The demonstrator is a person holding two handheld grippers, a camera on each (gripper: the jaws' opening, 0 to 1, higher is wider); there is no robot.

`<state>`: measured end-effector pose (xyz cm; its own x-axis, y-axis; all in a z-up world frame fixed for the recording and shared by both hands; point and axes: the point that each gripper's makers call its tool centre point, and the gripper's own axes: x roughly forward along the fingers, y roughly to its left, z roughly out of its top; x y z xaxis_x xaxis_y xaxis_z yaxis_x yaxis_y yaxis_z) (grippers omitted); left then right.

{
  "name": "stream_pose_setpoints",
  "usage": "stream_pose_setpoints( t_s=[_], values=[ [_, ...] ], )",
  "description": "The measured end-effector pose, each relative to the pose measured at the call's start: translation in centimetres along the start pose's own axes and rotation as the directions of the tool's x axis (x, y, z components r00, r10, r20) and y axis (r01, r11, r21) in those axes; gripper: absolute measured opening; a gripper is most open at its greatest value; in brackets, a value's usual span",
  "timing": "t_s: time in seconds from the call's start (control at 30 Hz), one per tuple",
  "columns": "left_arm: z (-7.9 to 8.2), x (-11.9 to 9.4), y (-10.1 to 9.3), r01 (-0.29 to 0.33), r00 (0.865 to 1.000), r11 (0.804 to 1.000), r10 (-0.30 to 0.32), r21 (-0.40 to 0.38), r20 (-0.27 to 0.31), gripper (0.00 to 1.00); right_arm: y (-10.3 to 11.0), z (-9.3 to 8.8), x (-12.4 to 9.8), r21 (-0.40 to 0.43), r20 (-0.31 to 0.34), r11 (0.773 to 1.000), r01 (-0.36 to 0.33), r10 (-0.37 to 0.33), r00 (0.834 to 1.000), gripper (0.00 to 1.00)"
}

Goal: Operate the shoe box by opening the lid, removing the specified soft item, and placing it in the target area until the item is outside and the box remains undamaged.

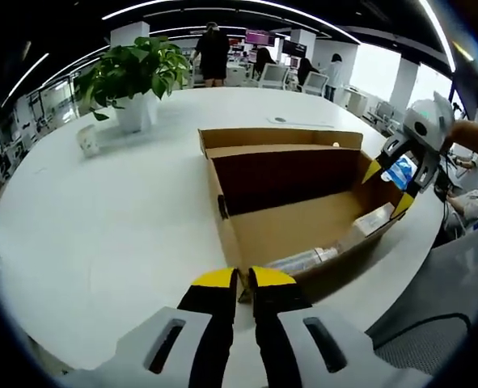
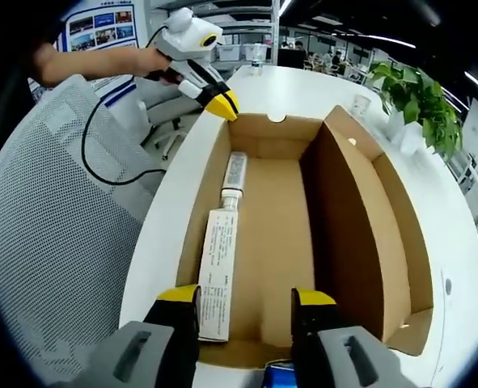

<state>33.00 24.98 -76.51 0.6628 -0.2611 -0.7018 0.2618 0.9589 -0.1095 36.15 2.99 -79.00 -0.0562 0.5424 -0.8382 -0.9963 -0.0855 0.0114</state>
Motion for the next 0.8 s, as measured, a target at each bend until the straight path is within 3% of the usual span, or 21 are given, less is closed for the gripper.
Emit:
stream_pose_setpoints(
  t_s=[0.53,0.8],
  values=[
    [-0.1,0.0,0.0,-0.003,1.0,1.0,0.003,-0.011,-0.012,0.04,0.1,0.2,0.1,0.006,0.007,1.0,0.01,-0.01,1.0,0.4],
    [-0.1,0.0,0.0,-0.006,1.0,1.0,0.006,-0.013,-0.009,0.04,0.8,0.3,1.2,-0.007,0.013,1.0,-0.001,0.001,1.0,0.3]
  ],
)
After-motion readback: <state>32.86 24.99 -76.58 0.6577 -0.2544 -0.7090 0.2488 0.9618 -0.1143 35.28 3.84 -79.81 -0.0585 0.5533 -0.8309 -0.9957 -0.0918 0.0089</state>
